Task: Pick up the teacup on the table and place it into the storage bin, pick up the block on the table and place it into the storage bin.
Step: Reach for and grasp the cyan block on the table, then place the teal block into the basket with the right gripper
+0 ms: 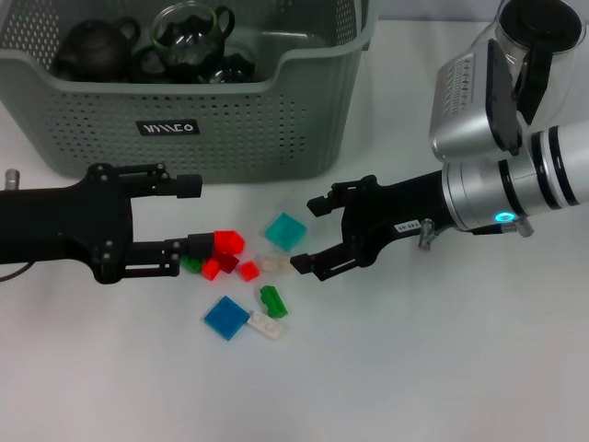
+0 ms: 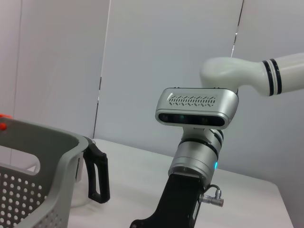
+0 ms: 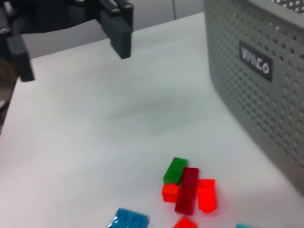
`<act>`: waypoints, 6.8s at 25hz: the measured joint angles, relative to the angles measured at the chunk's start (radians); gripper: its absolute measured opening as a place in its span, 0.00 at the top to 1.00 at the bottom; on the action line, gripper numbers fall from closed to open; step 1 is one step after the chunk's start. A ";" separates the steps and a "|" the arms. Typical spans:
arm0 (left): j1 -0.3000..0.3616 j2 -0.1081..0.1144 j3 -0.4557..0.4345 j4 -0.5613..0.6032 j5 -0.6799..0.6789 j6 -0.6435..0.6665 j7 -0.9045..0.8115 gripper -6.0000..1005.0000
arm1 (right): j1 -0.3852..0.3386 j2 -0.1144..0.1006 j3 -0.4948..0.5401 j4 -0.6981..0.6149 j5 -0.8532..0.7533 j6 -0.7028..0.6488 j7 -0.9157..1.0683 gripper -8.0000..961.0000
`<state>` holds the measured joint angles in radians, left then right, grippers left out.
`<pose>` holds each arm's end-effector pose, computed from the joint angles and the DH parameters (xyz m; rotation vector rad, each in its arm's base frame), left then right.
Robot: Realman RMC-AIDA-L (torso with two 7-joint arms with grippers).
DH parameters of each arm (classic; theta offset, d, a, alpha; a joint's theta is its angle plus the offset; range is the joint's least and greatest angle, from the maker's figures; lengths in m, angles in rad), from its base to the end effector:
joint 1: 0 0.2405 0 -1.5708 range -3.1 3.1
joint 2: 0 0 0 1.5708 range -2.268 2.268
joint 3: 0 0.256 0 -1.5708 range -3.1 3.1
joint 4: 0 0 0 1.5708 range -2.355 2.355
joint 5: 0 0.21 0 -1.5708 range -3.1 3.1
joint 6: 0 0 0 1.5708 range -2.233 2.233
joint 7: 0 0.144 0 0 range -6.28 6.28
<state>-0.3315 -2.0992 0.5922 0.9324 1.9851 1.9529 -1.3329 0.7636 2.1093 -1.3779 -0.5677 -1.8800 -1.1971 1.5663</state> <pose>-0.2748 0.2571 0.0507 -2.7949 -0.4296 -0.8343 0.1814 0.3526 -0.1056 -3.0714 0.3991 0.2097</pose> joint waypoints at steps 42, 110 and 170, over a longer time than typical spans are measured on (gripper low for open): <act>0.002 -0.004 -0.003 -0.022 0.006 -0.020 0.005 0.29 | 0.013 0.006 -0.360 0.029 0.295 0.353 -0.048 0.24; 0.003 -0.001 0.000 -0.080 0.012 -0.046 0.054 0.30 | 0.050 0.014 -0.507 0.075 0.376 0.471 0.014 0.52; 0.005 0.013 -0.083 -0.070 0.049 -0.036 0.043 0.29 | 0.399 -0.008 0.148 -0.160 -0.111 0.242 0.413 0.52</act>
<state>-0.3261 -2.0862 0.5093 0.8621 2.0340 1.9173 -1.2901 1.1628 2.1014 -1.2301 -0.7272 -1.9914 -0.9554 1.9794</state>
